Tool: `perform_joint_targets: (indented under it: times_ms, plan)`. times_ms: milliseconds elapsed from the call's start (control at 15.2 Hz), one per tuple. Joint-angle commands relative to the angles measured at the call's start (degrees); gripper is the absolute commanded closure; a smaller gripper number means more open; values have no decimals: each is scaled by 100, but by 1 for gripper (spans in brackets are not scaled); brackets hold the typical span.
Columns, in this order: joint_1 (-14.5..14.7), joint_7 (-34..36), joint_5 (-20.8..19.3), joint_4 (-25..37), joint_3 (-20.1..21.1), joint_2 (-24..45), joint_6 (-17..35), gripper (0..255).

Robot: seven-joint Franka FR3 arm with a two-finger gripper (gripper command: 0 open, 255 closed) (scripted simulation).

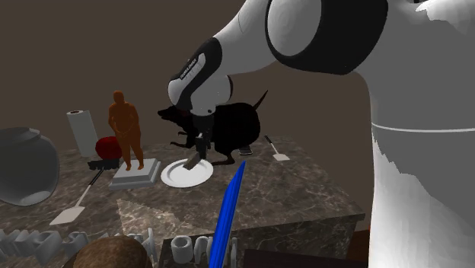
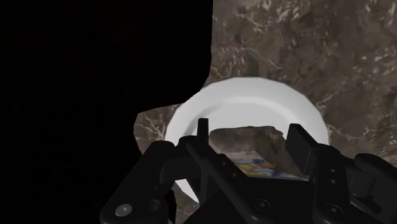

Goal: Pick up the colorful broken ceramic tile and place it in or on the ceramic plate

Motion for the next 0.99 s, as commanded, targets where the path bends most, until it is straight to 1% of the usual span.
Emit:
perform_joint_targets:
  times_ms: [0,660,924]
  plan:
    - [-41,12,12,57,-30,167,98,255]
    - [-91,-25,85,-195,31,562,742,255]
    - [-105,-24,85,-210,48,596,792,255]
